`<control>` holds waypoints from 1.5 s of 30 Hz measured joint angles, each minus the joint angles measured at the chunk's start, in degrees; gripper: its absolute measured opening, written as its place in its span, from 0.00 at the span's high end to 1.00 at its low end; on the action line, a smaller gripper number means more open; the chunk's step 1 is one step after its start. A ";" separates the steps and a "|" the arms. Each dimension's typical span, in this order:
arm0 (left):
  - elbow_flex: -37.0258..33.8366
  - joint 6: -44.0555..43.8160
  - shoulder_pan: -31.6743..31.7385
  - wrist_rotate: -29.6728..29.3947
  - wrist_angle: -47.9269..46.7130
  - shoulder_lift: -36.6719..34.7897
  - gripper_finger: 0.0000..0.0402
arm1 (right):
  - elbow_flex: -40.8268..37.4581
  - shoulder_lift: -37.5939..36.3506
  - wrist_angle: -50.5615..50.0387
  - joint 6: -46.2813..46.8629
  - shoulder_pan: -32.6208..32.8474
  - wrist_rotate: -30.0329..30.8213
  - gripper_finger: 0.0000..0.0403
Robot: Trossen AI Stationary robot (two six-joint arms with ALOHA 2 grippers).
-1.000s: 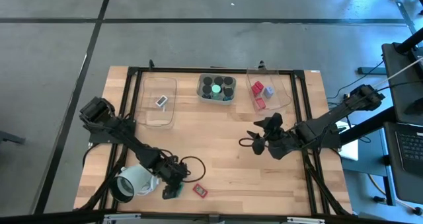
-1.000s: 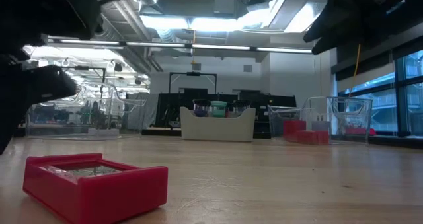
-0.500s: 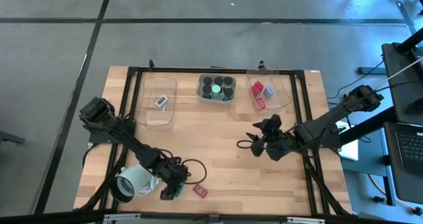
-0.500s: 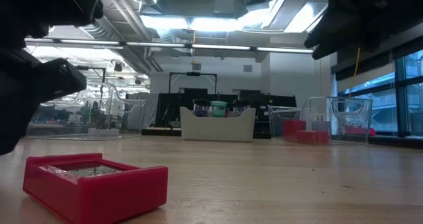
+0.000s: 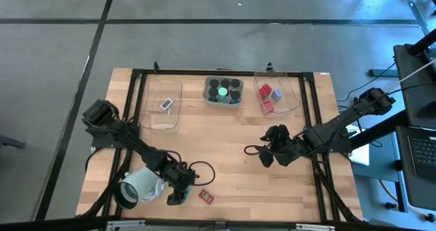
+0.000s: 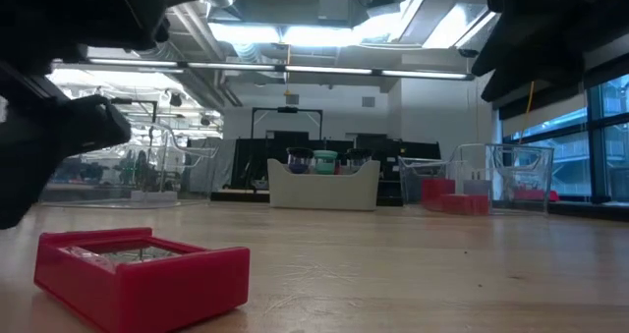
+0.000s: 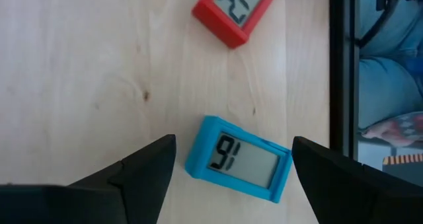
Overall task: Pick & Place Office items
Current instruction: Put the blue digital timer into the left transparent bin
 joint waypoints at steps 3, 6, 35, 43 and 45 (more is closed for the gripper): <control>0.00 1.37 0.81 -0.02 -0.01 0.00 0.26 | 0.00 0.00 0.00 0.07 0.00 2.16 0.39; 0.00 1.69 1.52 -0.02 -0.01 0.00 0.26 | 0.00 0.00 -0.01 0.63 0.46 5.89 0.39; 2.63 -23.15 7.99 4.16 -4.84 -0.02 0.26 | 0.02 -0.04 0.18 -1.91 0.85 -14.19 0.39; 15.91 -28.75 7.72 -12.07 -34.04 -0.02 0.26 | 0.02 -0.04 0.21 -1.93 0.85 -14.21 0.39; 16.27 -30.71 7.44 -13.76 -33.72 -0.01 0.26 | 0.02 -0.04 0.23 -1.93 0.85 -14.21 0.39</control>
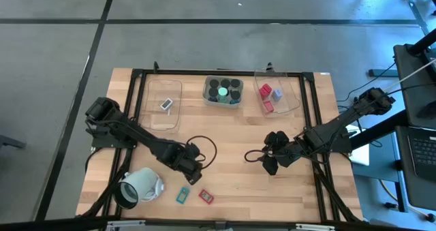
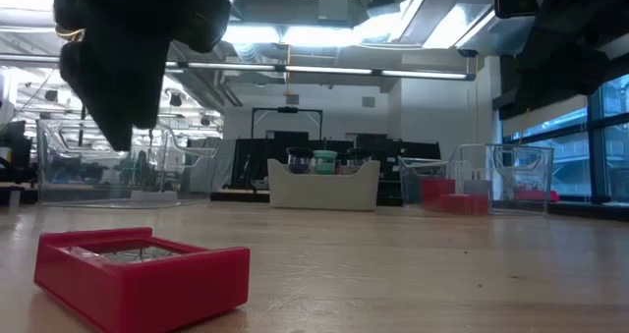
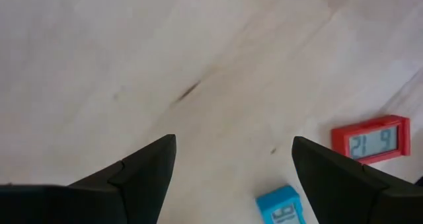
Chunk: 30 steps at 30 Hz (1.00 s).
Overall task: Pick & Place Office items
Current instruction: Put the blue digital timer into the left transparent bin
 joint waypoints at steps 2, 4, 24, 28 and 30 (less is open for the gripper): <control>-0.01 -1.59 -0.35 0.78 0.56 0.81 0.25 | 0.00 0.00 0.00 0.00 0.00 0.00 0.39; -0.01 -4.54 -0.78 2.99 1.85 2.03 0.24 | 0.00 -0.02 0.00 0.00 0.00 0.00 0.39; -0.03 -36.00 -8.80 14.42 11.25 5.55 0.07 | 0.02 -0.04 0.26 -0.11 0.00 0.00 0.39; -0.03 -36.07 -8.44 16.76 13.54 8.21 0.07 | 0.04 -0.04 0.56 -0.10 -0.01 0.00 0.39; -0.03 -36.07 -8.33 18.00 14.04 9.53 0.07 | 0.04 -0.04 0.69 -0.09 -0.01 0.00 0.39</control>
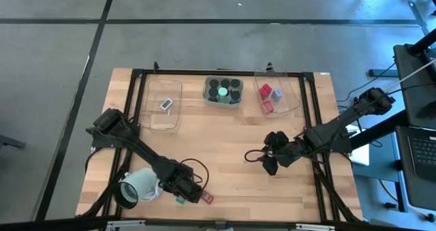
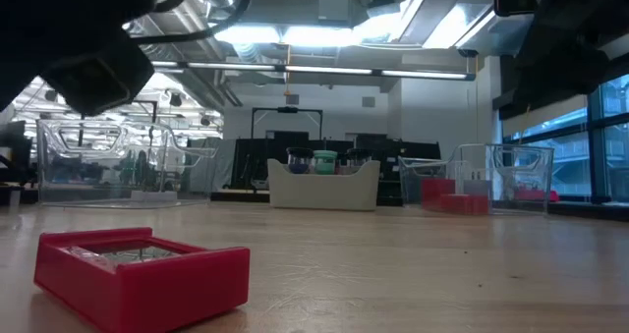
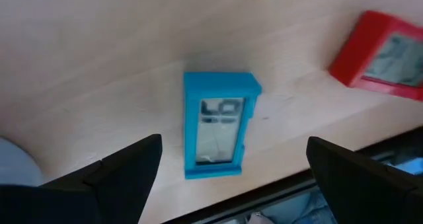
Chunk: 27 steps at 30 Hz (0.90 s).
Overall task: Pick & Place Office items
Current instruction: Put the blue digital timer into the left transparent bin
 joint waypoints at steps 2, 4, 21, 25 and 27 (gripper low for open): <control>0.00 0.02 0.14 0.15 0.19 0.66 0.07 | 0.00 0.00 -0.01 0.00 0.01 0.00 0.39; 0.00 0.53 0.19 0.01 -0.37 0.76 0.07 | 0.00 0.00 0.01 0.00 0.01 0.00 0.39; 0.55 13.98 -0.86 -3.69 -3.82 3.03 0.07 | 0.00 0.00 0.24 0.07 -0.02 -0.89 0.39; 0.52 12.99 -1.02 -4.24 -3.75 3.05 0.07 | 0.00 0.00 0.40 0.07 -0.02 -0.89 0.39; 0.50 12.23 -1.01 -4.39 -3.71 3.08 0.08 | 0.00 0.00 0.40 0.07 -0.02 -0.90 0.39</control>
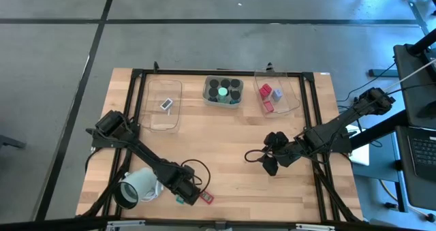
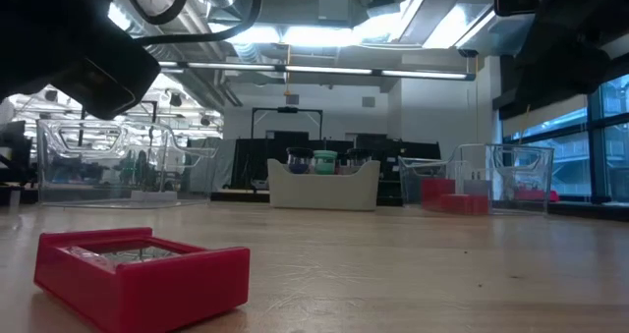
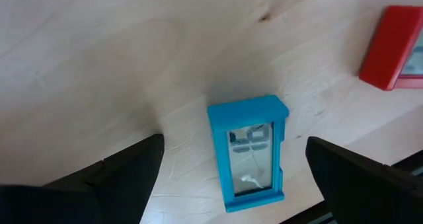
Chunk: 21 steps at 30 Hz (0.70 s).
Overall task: Pick & Place Office items
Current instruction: Put the blue digital timer into the left transparent bin
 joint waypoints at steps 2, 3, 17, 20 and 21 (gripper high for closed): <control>-0.04 -0.74 0.13 -0.06 0.11 0.02 0.09 | 0.00 0.00 0.02 0.00 0.00 0.00 0.39; -0.07 -0.92 0.29 -0.05 0.15 0.03 0.10 | 0.00 0.00 0.02 0.00 0.00 0.00 0.39; -0.26 -3.12 1.15 -1.35 2.01 0.15 0.30 | 0.00 0.00 0.20 0.00 0.00 0.00 0.39; -0.24 -3.23 1.17 -1.70 2.27 0.17 0.35 | 0.00 0.00 0.20 0.00 0.00 0.00 0.39; -0.24 -3.25 1.17 -1.82 2.41 0.17 0.37 | 0.00 0.00 0.20 0.00 0.00 0.00 0.39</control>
